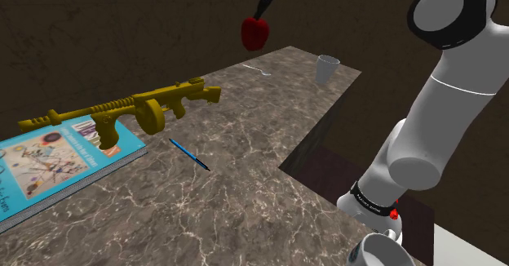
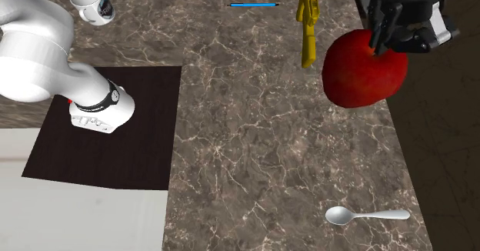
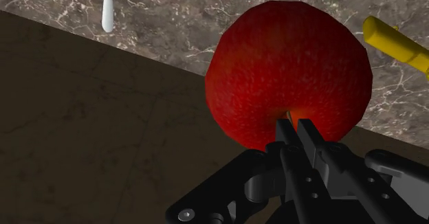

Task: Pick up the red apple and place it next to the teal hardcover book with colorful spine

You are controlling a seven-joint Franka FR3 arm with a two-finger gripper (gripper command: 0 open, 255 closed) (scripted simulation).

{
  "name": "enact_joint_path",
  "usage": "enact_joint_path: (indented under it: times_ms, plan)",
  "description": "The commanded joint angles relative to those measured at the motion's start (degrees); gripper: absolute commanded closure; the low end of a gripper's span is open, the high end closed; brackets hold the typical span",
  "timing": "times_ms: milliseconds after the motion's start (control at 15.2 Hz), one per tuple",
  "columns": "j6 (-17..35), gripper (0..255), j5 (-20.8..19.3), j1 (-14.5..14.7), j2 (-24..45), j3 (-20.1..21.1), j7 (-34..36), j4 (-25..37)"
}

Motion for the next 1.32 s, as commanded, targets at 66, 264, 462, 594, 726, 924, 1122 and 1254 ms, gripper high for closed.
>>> enact_joint_path:
  times_ms: [66, 264, 462, 594, 726, 924, 1122, 1254]
  plan:
    - [1.1, 255, -2.0, 1.8, -3.0, 1.2, 2.9, -3.2]
    - [3.0, 255, -4.8, 4.0, -7.0, 3.3, 7.4, -8.1]
    - [4.4, 255, -7.2, 5.8, -10.5, 5.7, 11.9, -12.1]
    - [5.2, 255, -8.6, 6.9, -12.4, 7.4, 14.9, -14.4]
    - [5.8, 255, -9.8, 7.8, -14.1, 9.2, 18.0, -16.4]
    - [6.5, 255, -11.4, 9.2, -16.2, 12.0, 22.5, -18.8]
    - [7.0, 255, -12.8, 10.5, -17.8, 14.8, 27.1, -20.5]
    - [7.1, 255, -13.6, 11.3, -18.5, 16.7, 30.1, -21.3]
